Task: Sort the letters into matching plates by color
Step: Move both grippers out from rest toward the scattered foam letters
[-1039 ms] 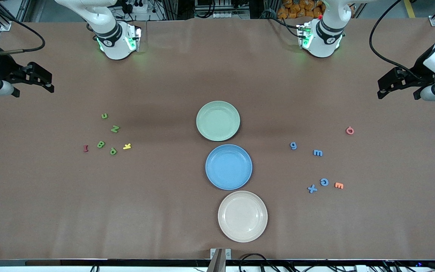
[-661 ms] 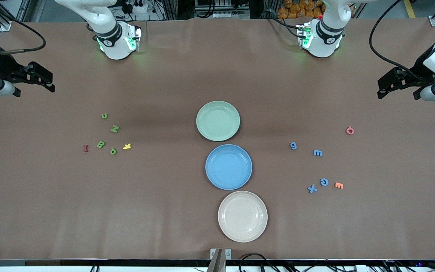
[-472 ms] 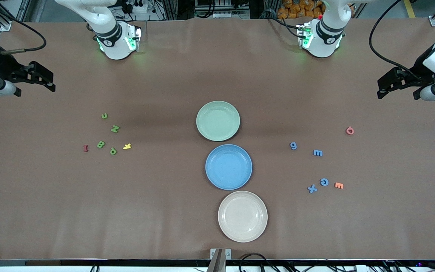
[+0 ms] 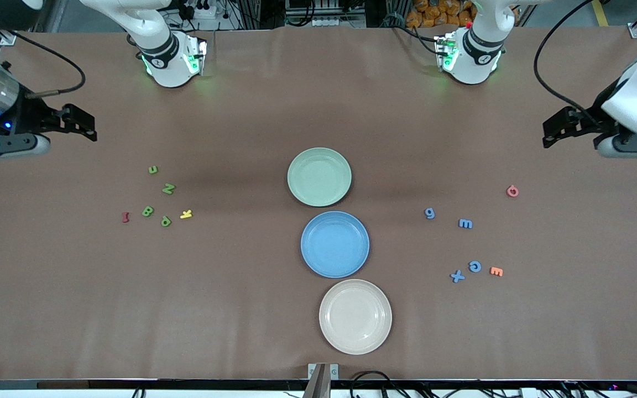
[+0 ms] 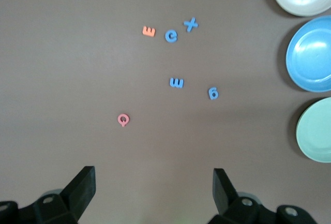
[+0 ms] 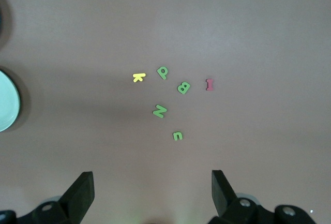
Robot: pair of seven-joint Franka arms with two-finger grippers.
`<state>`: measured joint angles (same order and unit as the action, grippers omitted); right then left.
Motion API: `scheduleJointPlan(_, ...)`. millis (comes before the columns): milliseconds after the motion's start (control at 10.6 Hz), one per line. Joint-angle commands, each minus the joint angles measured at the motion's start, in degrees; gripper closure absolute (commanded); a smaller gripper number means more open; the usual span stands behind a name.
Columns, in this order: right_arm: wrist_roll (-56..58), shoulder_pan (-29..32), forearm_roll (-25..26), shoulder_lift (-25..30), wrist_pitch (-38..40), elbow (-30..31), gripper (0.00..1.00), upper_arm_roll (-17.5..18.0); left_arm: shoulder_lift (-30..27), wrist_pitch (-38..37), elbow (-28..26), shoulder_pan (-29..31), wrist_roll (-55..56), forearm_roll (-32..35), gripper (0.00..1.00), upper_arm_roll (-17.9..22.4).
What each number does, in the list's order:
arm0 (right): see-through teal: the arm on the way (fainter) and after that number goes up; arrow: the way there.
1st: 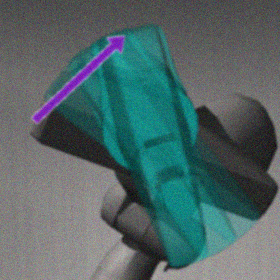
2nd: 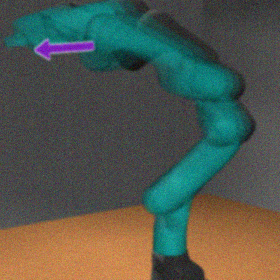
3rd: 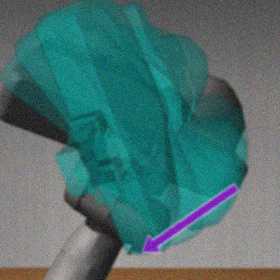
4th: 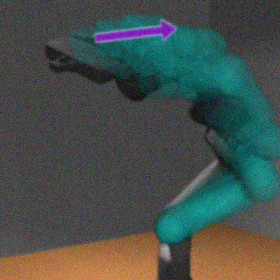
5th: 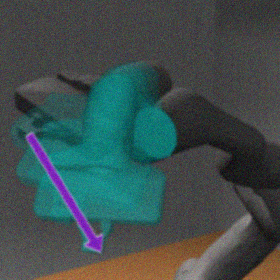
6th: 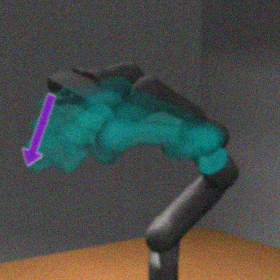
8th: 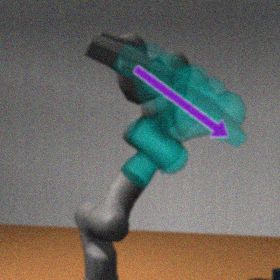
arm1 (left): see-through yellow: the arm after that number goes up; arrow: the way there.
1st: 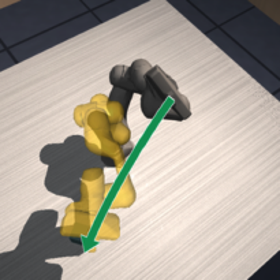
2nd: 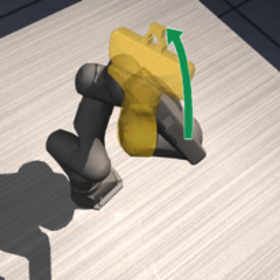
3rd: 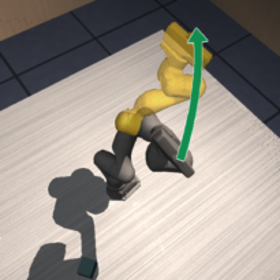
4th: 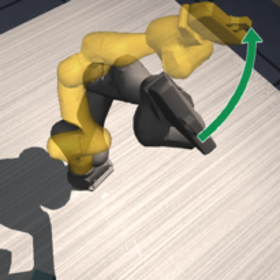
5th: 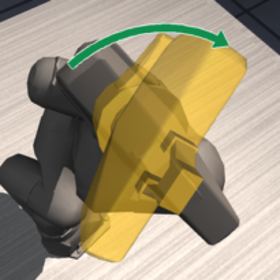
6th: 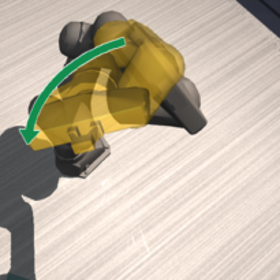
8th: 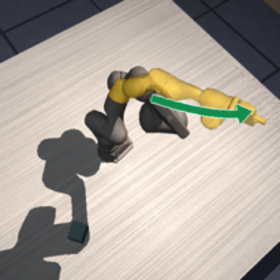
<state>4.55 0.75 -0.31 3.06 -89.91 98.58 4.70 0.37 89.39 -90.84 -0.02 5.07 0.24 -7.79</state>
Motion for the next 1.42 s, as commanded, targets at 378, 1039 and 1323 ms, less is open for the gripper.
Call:
scheduleJointPlan(378, -0.4, 2.0, 0.7, 1.0, -19.7, 20.5, 0.00, -1.9, 0.7, 14.7, -14.8, 0.1, -0.1, -1.1, 0.00, -0.4)
scheduleJointPlan(1039, -8.0, 1.3, 0.7, -1.6, -33.4, 29.9, 0.00, -3.3, 8.0, 29.9, -21.7, -0.4, 5.3, 2.1, 0.00, -2.0)
scheduleJointPlan(1323, -8.1, 1.4, 0.6, -3.1, -41.2, 34.3, 0.00, -3.3, 13.1, 36.4, -20.5, 0.2, 5.7, 2.8, 0.00, -1.7)
